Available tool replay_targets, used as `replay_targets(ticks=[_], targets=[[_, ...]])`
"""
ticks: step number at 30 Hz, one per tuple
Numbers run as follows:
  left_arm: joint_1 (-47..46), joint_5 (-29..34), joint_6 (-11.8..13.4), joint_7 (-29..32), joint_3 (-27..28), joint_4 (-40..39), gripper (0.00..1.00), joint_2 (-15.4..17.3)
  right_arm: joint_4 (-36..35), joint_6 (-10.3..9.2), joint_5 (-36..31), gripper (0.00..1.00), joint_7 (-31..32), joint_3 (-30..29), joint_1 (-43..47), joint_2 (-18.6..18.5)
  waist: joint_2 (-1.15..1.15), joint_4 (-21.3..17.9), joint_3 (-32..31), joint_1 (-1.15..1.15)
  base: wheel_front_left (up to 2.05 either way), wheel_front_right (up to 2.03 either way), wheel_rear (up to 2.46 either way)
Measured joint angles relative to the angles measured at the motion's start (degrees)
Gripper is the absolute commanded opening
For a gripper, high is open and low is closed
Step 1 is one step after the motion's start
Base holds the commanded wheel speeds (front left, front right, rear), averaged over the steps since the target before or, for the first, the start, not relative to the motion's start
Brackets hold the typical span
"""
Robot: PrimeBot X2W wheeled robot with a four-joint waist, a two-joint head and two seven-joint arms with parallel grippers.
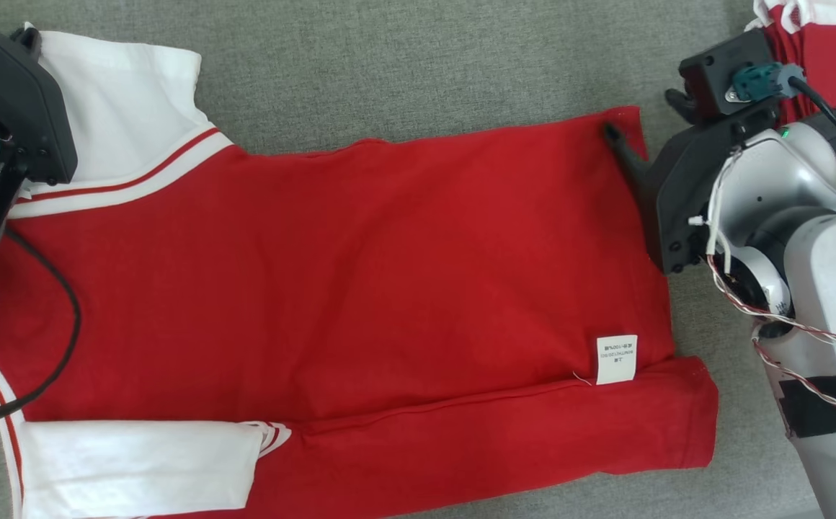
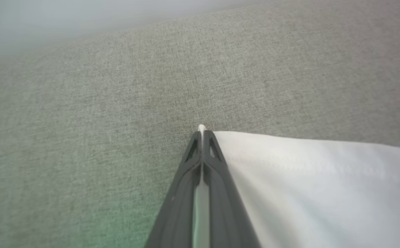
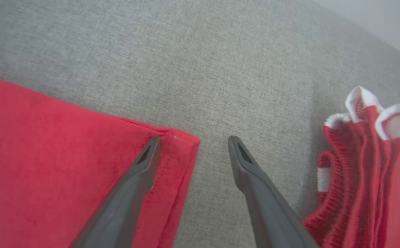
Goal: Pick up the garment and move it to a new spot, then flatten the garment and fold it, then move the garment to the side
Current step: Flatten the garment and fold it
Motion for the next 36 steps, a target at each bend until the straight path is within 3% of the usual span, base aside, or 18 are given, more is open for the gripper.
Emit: replay_targets(ticks=[3,6,9,17,24,36], targets=[[0.01,-0.04,0.10,0.00,-0.02,-0.43,0.00,-0.01,0.81,0.00,1.32,0.98,0.69,1.15,-1.05,-0.24,0.00,0.24,0.25,0.00,0.00,0.00,0.00],[0.04,-0.18,0.33,0.00,-0.04,-0.63,0.00,-0.03,1.80,0.00,2.67,0.37,1.31,1.58,-1.17,-0.40,0.00,0.36,0.38,0.00,0.00,0.00,0.00],[0.06,-0.21,0.35,0.00,-0.04,-0.73,0.00,0.02,2.25,0.00,3.21,0.00,2.60,2.13,-1.48,-0.60,0.00,0.38,0.36,0.00,0.00,0.00,0.00],[1.31,-0.41,0.54,-3.75,0.36,-0.76,0.00,-0.26,3.16,0.01,2.69,0.00,0.09,1.40,-1.21,-0.98,0.00,0.68,-0.43,0.00,0.00,0.00,0.00],[6.32,-0.35,2.68,-17.31,3.56,-1.18,0.00,-2.10,4.74,0.00,1.76,0.00,-7.01,-1.07,2.15,1.52,0.01,1.45,-3.03,0.00,0.00,0.00,0.00],[20.74,-3.69,4.78,-31.07,6.36,-6.66,0.00,-6.62,3.37,0.00,-1.05,0.00,-14.59,-7.78,12.83,4.36,0.00,4.73,-10.19,0.00,0.00,0.00,0.00]])
